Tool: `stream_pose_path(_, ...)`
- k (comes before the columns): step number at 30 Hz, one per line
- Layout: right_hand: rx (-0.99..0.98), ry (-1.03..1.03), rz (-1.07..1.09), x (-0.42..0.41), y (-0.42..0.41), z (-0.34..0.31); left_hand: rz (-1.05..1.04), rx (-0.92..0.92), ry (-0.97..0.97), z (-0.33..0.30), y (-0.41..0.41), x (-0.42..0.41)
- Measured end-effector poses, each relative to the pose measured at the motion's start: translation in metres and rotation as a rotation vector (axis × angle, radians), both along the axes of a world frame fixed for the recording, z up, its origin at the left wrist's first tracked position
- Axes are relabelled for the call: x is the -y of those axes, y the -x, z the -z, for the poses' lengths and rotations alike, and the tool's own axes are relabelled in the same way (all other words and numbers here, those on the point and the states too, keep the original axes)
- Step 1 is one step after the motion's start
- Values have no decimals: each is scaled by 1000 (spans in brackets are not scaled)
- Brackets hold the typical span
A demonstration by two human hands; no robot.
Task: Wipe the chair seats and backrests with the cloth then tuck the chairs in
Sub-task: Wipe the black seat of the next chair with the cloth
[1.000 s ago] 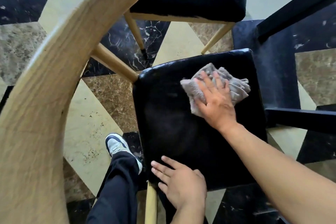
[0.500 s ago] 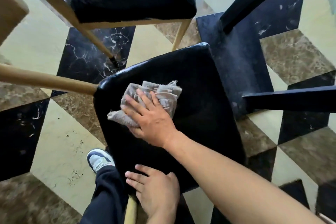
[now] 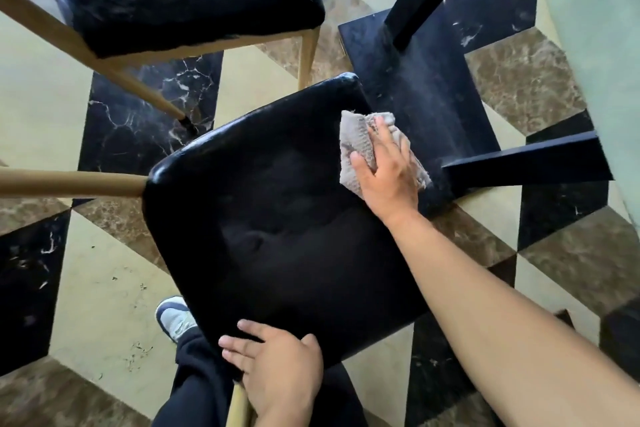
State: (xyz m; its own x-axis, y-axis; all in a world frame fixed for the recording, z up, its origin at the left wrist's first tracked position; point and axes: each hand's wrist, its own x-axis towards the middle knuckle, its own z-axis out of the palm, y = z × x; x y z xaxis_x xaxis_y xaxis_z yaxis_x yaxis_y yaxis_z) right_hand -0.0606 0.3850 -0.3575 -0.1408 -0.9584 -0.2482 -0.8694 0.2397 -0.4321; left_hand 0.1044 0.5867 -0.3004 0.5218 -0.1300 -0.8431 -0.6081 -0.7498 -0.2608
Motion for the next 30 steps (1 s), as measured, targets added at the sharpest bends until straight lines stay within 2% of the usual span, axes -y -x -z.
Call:
stream_pose_path(4, -68, 28, 108, -15, -28, -2, -11, -34, 14, -6, -5, 7)
stream_pose_path(7, -118, 62, 14, -41, -67, -7, 29, -31, 28, -16, -12, 10)
stream_pose_path(11, -43, 58, -412, -90, -128, -12, 65, 59, 106, -33, -28, 18)
stream_pose_path(14, 56, 39, -777, -123, -161, -11, -68, 76, 25, -30, -51, 20)
stream_pose_path(16, 95, 22, -1072, -130, -174, -9, -47, 41, -30, -26, -66, 11)
stream_pose_path(18, 87, 7, -1252, -123, -170, -7, 35, -10, -56, -28, -72, 2)
stream_pose_path(19, 82, 22, -1273, -118, -166, -7, 50, -7, -80, -28, -73, -3)
stream_pose_path(22, 45, 117, -1123, -93, -151, -5, 36, 19, -158, -31, -64, -7)
stream_pose_path(26, -49, -53, -920, -66, -167, -8, -37, 0, -149, -27, -47, -12)
stream_pose_path(30, -82, -67, -784, -78, -208, -10, -93, 9, -111, -24, -52, -10)
